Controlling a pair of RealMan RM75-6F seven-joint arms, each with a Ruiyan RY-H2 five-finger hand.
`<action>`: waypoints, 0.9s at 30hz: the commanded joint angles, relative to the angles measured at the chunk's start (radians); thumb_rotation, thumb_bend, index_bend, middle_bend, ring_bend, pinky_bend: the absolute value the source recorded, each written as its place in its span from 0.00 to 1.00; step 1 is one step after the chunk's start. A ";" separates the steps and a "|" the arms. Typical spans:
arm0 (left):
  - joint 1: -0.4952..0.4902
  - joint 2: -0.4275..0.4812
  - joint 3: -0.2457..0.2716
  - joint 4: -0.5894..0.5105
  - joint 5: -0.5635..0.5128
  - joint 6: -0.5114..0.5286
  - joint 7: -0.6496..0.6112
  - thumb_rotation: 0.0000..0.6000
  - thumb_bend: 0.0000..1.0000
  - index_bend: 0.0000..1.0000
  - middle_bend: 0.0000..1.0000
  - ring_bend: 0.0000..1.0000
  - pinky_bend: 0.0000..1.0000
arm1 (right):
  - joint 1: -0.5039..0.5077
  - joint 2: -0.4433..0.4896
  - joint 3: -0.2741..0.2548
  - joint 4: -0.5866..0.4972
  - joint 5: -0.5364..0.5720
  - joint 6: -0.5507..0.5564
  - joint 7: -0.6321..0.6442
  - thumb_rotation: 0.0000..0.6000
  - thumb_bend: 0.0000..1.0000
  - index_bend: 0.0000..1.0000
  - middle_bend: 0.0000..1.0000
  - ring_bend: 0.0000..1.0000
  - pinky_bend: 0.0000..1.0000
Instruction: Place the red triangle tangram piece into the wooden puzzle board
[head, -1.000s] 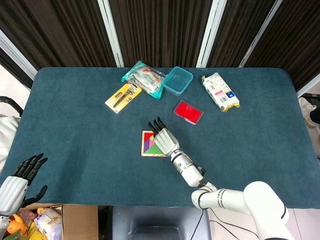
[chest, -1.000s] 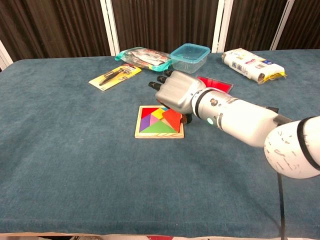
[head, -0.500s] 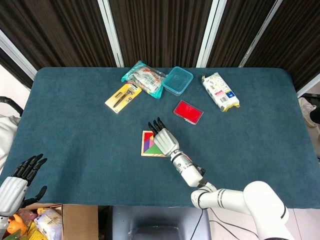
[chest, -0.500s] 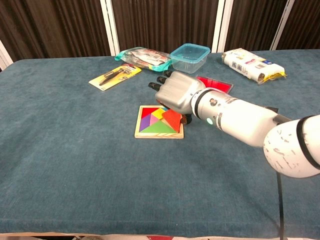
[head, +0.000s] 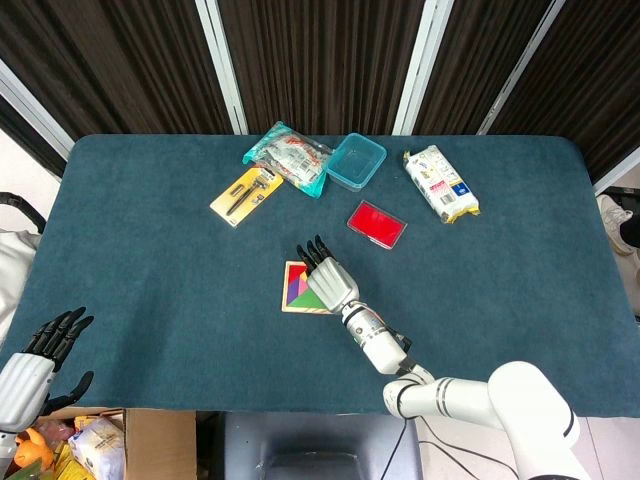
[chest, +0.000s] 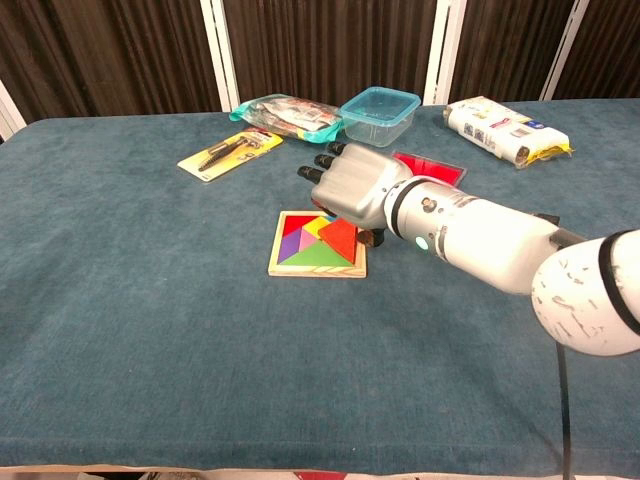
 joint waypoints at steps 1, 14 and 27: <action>0.000 0.000 0.000 0.000 0.000 0.000 0.000 1.00 0.41 0.00 0.00 0.00 0.14 | 0.000 0.002 -0.003 -0.004 -0.001 0.002 -0.002 1.00 0.46 0.48 0.08 0.00 0.00; 0.001 -0.001 0.001 0.000 0.001 -0.001 0.005 1.00 0.41 0.00 0.00 0.00 0.14 | -0.008 0.022 -0.009 -0.028 0.021 0.011 -0.024 1.00 0.46 0.46 0.08 0.00 0.00; 0.000 -0.001 0.000 0.001 -0.001 -0.002 0.001 1.00 0.41 0.00 0.00 0.00 0.14 | 0.000 0.017 -0.011 -0.022 0.045 -0.003 -0.029 1.00 0.46 0.46 0.08 0.00 0.00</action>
